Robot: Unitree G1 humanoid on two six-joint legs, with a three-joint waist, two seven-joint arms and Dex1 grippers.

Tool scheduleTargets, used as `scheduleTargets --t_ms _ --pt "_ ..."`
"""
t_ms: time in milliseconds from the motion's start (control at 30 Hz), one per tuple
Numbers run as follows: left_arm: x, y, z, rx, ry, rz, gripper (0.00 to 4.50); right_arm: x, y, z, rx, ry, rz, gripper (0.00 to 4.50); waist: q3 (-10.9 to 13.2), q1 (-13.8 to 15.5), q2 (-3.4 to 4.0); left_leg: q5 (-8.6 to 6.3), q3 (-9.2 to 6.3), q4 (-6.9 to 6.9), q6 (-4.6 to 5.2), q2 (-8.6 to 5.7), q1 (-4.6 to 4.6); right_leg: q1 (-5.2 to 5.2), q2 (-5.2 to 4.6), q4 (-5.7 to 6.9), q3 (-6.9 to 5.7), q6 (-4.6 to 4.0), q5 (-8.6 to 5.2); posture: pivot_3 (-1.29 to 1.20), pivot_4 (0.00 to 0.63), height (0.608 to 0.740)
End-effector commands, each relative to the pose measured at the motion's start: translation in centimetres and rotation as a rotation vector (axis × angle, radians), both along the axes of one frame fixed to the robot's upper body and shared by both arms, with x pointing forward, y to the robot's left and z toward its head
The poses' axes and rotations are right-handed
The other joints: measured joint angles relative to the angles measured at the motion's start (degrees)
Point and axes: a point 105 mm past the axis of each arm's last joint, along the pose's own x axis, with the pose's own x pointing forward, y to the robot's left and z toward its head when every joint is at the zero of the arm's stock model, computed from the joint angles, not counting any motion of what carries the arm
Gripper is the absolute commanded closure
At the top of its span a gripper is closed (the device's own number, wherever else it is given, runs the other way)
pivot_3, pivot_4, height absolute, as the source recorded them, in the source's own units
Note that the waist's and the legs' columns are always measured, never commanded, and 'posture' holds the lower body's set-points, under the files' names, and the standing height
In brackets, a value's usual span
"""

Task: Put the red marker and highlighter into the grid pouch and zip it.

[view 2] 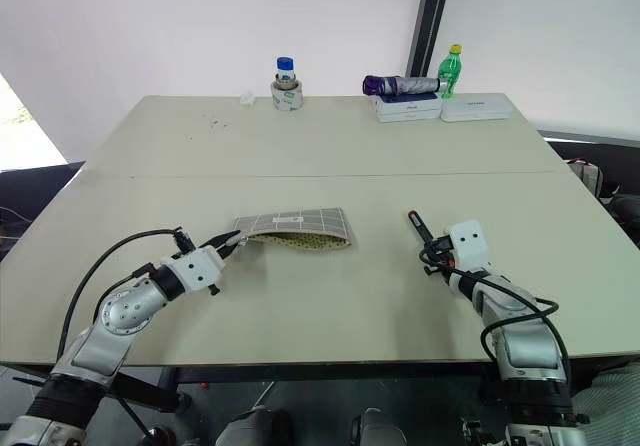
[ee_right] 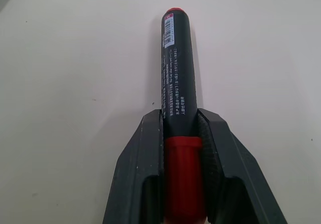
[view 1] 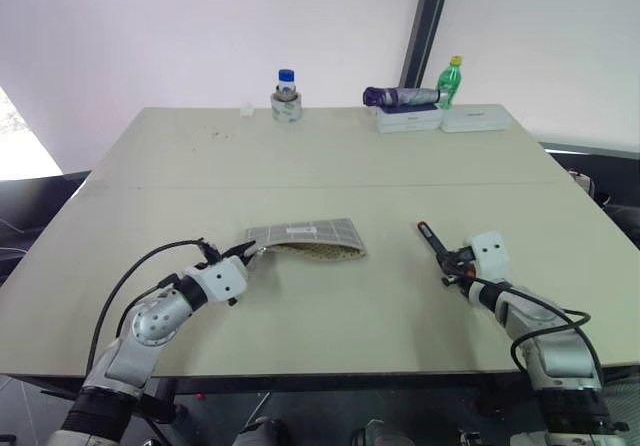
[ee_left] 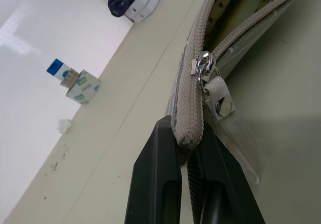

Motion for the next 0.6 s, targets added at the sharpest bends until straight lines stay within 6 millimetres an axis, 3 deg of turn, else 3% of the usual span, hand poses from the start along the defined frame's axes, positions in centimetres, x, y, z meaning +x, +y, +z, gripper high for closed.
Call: scheduleTargets --t_ms 33,200,333,433,600 --pt "-0.1 -0.1 1.2 0.001 -0.051 -0.007 4.50 -0.4 4.0 5.9 -0.006 -0.241 0.275 4.14 0.03 -0.07 0.04 0.00 0.00 -0.01 0.00 0.00 0.00 -0.01 0.01 0.00 0.00 0.00 0.00 0.00 0.150 0.740" --pt "0.2 -0.5 1.3 0.003 -0.053 -0.019 4.50 -4.4 10.2 7.7 0.006 -0.278 0.708 4.14 0.03 -0.14 0.05 0.00 -0.02 -0.04 0.00 0.05 0.00 -0.02 0.08 0.00 0.00 0.01 0.00 0.00 0.150 0.740" --pt "0.4 -0.8 1.4 0.003 -0.056 -0.031 4.50 -6.7 14.1 6.5 -0.107 -0.255 0.926 4.14 0.02 0.06 0.03 -0.01 -0.02 -0.02 0.01 0.03 0.00 -0.01 0.03 0.00 -0.01 0.01 0.00 0.00 0.150 0.740" --pt "0.4 -1.1 1.4 0.002 -0.056 -0.038 4.50 -6.0 15.5 5.9 -0.100 -0.260 0.913 4.14 0.02 0.05 0.01 -0.02 -0.02 0.03 0.02 0.02 -0.01 0.00 0.01 0.00 -0.02 0.01 0.00 0.00 0.150 0.740" --pt "0.2 -1.4 1.3 0.003 -0.054 -0.054 4.50 -3.6 15.5 5.3 -0.189 -0.259 0.840 4.14 0.02 0.07 0.01 -0.01 -0.01 0.07 0.02 0.02 -0.02 -0.02 0.01 0.00 -0.03 0.00 0.00 0.00 0.150 0.740"
